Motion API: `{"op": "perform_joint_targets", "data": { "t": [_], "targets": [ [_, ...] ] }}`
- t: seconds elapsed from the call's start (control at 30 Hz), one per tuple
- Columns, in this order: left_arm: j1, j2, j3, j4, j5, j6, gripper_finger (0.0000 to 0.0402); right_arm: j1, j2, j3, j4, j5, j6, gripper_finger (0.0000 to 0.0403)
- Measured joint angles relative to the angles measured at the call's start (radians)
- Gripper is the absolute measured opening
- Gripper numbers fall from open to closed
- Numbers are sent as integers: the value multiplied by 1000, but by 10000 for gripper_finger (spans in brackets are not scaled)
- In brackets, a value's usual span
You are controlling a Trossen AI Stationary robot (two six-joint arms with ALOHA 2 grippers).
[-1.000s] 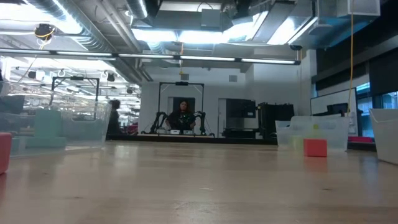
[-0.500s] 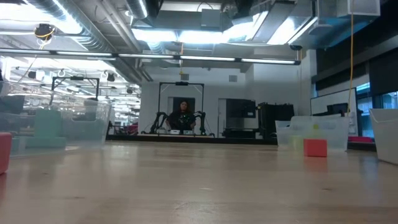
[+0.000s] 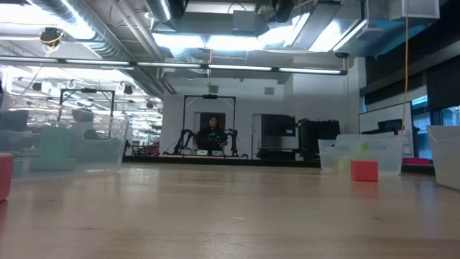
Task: Sort & place blocks by color
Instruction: Put the top left orange block into the gray bin
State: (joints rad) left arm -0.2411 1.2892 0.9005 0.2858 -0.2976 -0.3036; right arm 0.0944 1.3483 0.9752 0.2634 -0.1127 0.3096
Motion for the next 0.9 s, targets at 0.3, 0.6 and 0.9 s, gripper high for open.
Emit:
{"op": "perform_joint_targets", "data": {
  "t": [0.3,0.6,0.9],
  "targets": [
    [1,0,-1,2,2,-4,138,0,0,0,1,-9,24,130],
    [46,-63,-1,-46,84,-27,200,-24,-81,0,-104,-22,25,130],
    [82,-311,-8,-246,107,-3,202,-23,-247,0,-459,-16,23,130]
  ]
}}
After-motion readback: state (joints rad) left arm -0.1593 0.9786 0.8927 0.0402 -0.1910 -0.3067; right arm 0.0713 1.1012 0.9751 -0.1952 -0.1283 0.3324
